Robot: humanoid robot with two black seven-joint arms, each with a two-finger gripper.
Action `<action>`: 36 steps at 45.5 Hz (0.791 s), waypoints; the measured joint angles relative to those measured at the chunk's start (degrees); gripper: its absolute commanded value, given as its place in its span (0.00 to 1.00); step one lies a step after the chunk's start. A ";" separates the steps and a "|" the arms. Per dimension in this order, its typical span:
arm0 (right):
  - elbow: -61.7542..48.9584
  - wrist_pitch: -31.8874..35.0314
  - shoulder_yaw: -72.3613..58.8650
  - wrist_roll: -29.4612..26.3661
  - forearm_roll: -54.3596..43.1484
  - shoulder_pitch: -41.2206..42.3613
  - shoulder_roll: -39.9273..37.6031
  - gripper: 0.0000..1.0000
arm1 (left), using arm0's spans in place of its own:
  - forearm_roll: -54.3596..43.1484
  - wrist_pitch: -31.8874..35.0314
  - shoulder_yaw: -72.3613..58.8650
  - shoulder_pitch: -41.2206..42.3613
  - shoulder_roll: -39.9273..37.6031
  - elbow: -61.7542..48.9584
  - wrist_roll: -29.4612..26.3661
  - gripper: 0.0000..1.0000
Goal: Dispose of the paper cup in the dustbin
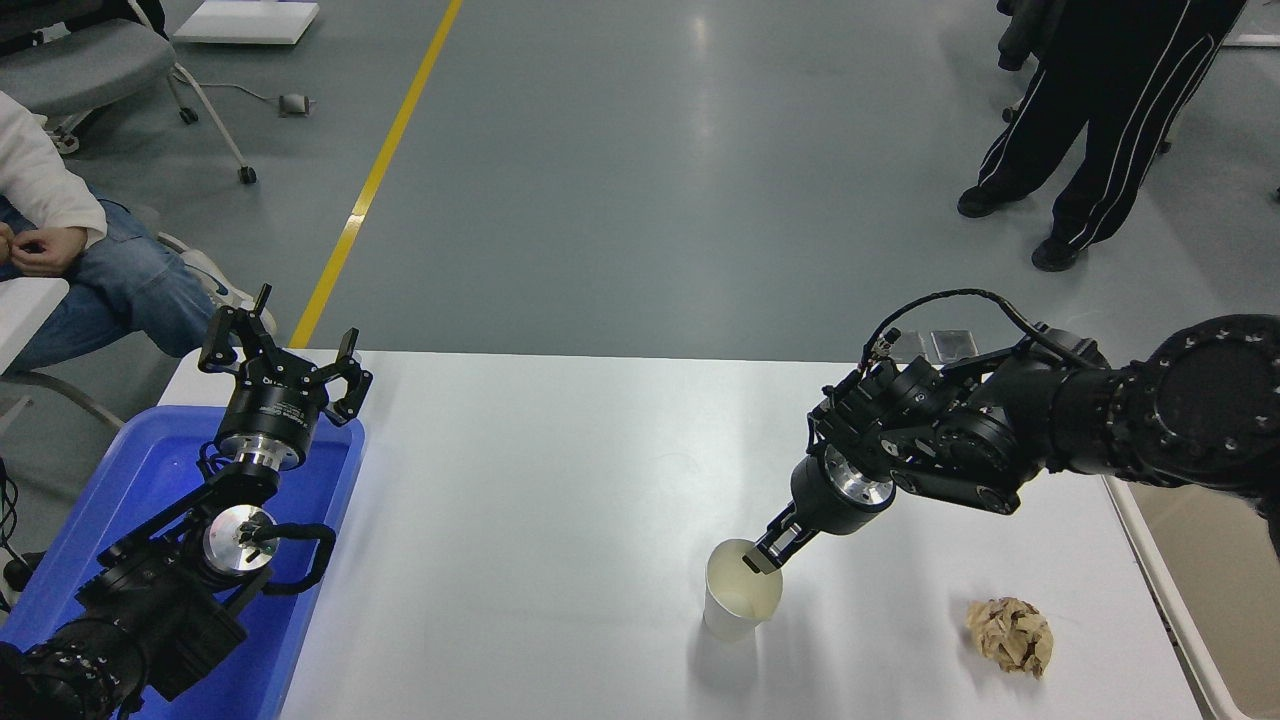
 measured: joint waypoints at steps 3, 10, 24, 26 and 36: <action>-0.07 0.25 0.09 0.26 0.01 0.15 0.04 0.00 | 0.00 0.00 0.00 0.00 0.00 0.00 0.00 1.00; -0.18 0.57 0.57 0.61 0.03 0.33 0.08 0.00 | 0.00 0.00 0.00 0.00 0.00 0.00 0.00 1.00; -0.74 0.66 1.71 0.88 0.08 0.48 -0.23 0.00 | 0.00 0.00 0.00 0.00 0.00 0.00 0.00 1.00; -0.89 0.70 2.62 0.93 0.12 0.70 -0.72 0.00 | 0.00 0.00 0.00 0.00 0.00 0.00 0.00 1.00; -1.25 1.16 7.66 1.00 2.91 2.94 -3.36 0.00 | 0.00 0.00 0.01 0.00 0.00 0.00 0.00 1.00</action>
